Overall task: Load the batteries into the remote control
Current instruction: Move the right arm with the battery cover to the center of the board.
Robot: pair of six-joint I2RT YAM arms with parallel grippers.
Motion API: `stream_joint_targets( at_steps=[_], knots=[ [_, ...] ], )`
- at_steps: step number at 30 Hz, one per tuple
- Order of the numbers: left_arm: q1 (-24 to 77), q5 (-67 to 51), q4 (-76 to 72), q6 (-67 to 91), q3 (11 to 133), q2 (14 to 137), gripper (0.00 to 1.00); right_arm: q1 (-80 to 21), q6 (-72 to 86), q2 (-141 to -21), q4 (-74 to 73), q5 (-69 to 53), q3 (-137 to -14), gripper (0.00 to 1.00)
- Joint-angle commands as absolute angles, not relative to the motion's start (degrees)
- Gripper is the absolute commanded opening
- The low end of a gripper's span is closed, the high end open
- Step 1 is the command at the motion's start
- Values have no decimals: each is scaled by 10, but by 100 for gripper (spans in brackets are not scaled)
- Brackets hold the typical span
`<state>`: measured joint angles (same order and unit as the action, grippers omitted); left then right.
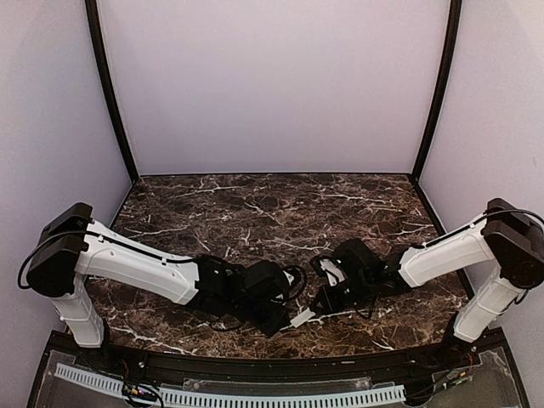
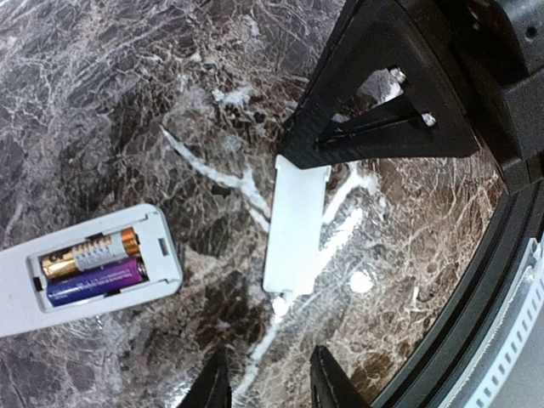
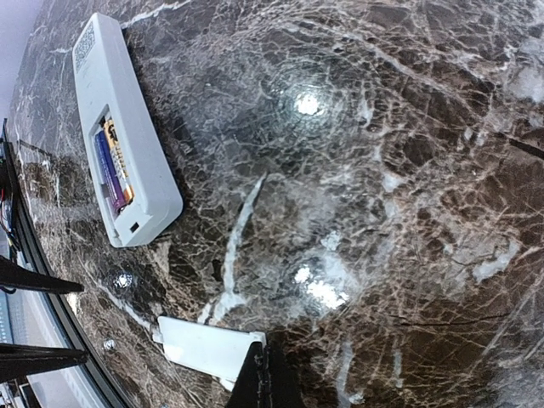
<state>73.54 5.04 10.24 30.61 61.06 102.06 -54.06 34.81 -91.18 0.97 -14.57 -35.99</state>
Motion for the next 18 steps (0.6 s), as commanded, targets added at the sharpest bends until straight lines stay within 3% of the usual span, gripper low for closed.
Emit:
stream_joint_targets(
  at_steps=[1,4,9,18],
  knots=[
    [742,33,134,379,626,1022,31,-542,381,-933,-62,-151,-309,0],
    [742,20,131,390,627,1033,30,-543,399,-904,-58,-157,-295,0],
    [742,14,126,403,621,1046,16,-573,452,-859,-64,-144,-277,0],
    [742,25,107,407,610,1050,20,-610,514,-840,-43,-115,-260,0]
  ],
)
